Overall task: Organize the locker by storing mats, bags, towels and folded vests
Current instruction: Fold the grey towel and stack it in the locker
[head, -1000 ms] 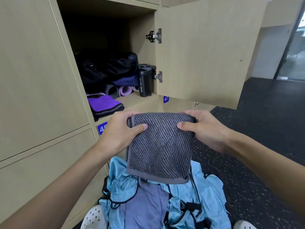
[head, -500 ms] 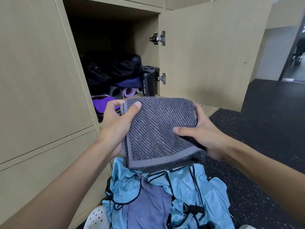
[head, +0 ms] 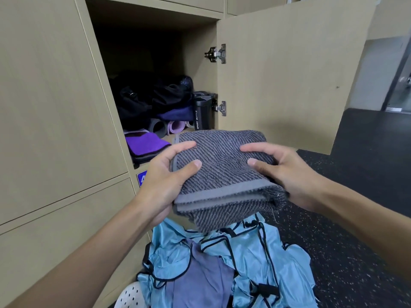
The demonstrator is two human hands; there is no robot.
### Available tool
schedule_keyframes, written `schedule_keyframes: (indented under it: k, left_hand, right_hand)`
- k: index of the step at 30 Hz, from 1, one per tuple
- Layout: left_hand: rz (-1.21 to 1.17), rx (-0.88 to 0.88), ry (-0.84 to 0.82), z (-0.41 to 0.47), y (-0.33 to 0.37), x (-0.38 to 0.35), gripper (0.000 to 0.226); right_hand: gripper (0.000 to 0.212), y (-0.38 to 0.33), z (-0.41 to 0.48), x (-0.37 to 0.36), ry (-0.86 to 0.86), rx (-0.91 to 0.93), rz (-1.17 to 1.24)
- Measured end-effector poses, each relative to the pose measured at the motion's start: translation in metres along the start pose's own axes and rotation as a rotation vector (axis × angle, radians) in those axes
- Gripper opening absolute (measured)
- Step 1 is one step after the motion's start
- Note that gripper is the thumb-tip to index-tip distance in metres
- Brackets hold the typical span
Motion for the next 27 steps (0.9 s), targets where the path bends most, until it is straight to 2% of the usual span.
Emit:
schedule_keyframes:
  k: [3, 6, 10, 12, 14, 16, 18, 21, 23, 24, 27]
  left_hand:
    - [0.041, 0.086, -0.126, 0.011, 0.000, 0.009, 0.074]
    - [0.230, 0.116, -0.181, 0.028, -0.003, 0.025, 0.099]
    - [0.359, 0.100, -0.139, 0.054, -0.008, 0.037, 0.092]
    - [0.449, 0.065, -0.119, 0.068, -0.008, 0.039, 0.083]
    - [0.530, 0.031, -0.125, 0.080, -0.005, 0.043, 0.067]
    - [0.615, -0.005, -0.120, 0.093, -0.003, 0.052, 0.041]
    - [0.747, -0.041, -0.119, 0.103, -0.004, 0.061, 0.020]
    - [0.927, -0.034, -0.140, 0.117, -0.009, 0.075, 0.013]
    - [0.837, -0.006, -0.097, 0.126, -0.012, 0.080, 0.011]
    - [0.736, 0.005, -0.026, 0.131, -0.015, 0.081, 0.012]
    - [0.533, -0.003, 0.342, 0.150, -0.025, 0.081, 0.024]
  right_hand:
    - [0.054, -0.007, 0.015, 0.003, -0.090, -0.096, -0.097]
    - [0.087, -0.004, 0.036, 0.006, -0.178, -0.083, -0.299]
    - [0.101, 0.001, 0.066, 0.005, -0.229, -0.084, -0.415]
    - [0.095, 0.003, 0.084, 0.004, -0.246, -0.095, -0.447]
    - [0.066, 0.004, 0.101, 0.003, -0.238, -0.083, -0.486]
    - [0.038, 0.006, 0.122, 0.002, -0.223, -0.057, -0.570]
    - [0.024, 0.006, 0.141, 0.001, -0.229, -0.046, -0.622]
    - [0.026, 0.006, 0.169, 0.003, -0.259, -0.028, -0.685]
    - [0.034, 0.012, 0.190, 0.001, -0.268, -0.022, -0.600]
    - [0.036, 0.016, 0.202, -0.002, -0.243, -0.016, -0.502]
    - [0.044, 0.031, 0.239, -0.015, -0.122, -0.022, -0.088]
Point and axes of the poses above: each hand's wrist, its own z-axis towards the middle knuckle, its own x-axis out of the back of the hand, y = z × x, the point moved 1 cm from there along z, towards the middle knuckle, and after that the axes turned 3 degrees about -x, right-handed, at the moved point
